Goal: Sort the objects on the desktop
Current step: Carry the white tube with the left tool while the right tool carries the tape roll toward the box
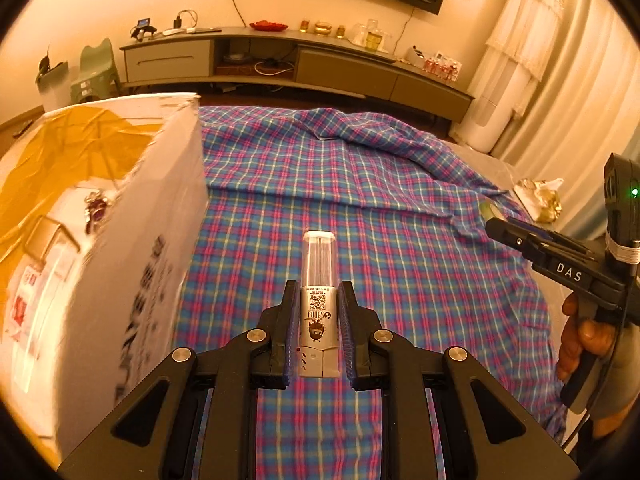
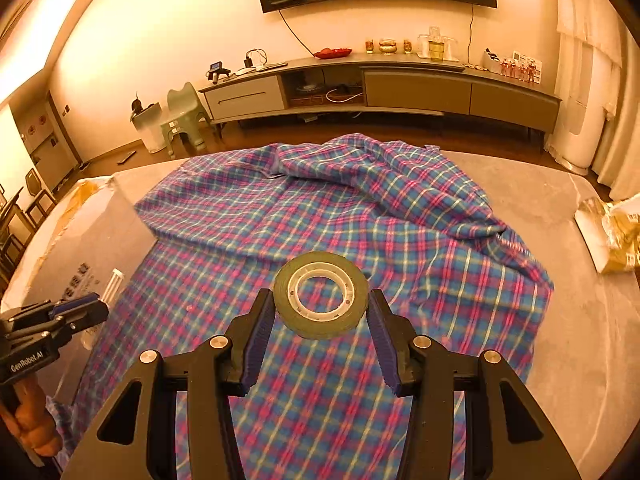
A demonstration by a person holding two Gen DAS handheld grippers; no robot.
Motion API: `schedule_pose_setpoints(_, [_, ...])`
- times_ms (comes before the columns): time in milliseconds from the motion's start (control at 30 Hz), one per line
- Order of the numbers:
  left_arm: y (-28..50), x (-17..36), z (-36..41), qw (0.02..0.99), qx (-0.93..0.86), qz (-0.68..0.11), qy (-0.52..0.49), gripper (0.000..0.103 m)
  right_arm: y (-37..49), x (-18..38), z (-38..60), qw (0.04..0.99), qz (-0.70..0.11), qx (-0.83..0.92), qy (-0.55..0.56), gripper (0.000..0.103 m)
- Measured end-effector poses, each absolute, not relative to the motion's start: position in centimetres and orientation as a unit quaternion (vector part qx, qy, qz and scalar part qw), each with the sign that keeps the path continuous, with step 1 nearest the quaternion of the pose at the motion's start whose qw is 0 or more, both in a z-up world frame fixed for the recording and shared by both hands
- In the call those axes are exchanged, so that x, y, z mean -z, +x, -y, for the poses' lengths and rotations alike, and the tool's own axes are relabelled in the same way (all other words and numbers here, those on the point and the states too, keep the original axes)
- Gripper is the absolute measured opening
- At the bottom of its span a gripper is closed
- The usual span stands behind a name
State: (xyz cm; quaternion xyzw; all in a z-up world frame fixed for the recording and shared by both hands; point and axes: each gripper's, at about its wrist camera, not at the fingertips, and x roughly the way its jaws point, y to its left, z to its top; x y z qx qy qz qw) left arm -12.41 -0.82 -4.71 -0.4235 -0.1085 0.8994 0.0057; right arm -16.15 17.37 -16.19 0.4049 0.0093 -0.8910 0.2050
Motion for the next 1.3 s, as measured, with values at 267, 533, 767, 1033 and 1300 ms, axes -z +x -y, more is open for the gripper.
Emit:
schedule_pose_setpoints(267, [-8.0,4.0,1.6,0.01,-0.904,0.096,-0.416,0.019,-9.8,15.8,-15.3,0.207,-0.01,0.889,0.407,0.049])
schedule_pose_setpoints(533, [-4.4,2.7,2.5,0.022,-0.911,0.096,-0.401,0.02,-4.0,16.4,-12.8,0.206,-0.033,0.887,0.413,0.049])
schedule_pose_setpoints(767, [-1.8,1.7,4.0,0.032,-0.914,0.114,-0.388,0.019,0.3,16.8,-10.5,0.211,-0.05,0.881,0.42,0.049])
schedule_pose_setpoints(1033, [0.2,0.3,5.7,0.041,-0.919,0.137,-0.368,0.019,3.5,15.3,-8.1,0.221,-0.066,0.88,0.415,0.049])
schedule_pose_setpoints(1300, [1.8,-1.0,7.2,0.049,-0.922,0.158,-0.35,0.02,5.8,13.0,-5.6,0.232,-0.087,0.883,0.4,0.049])
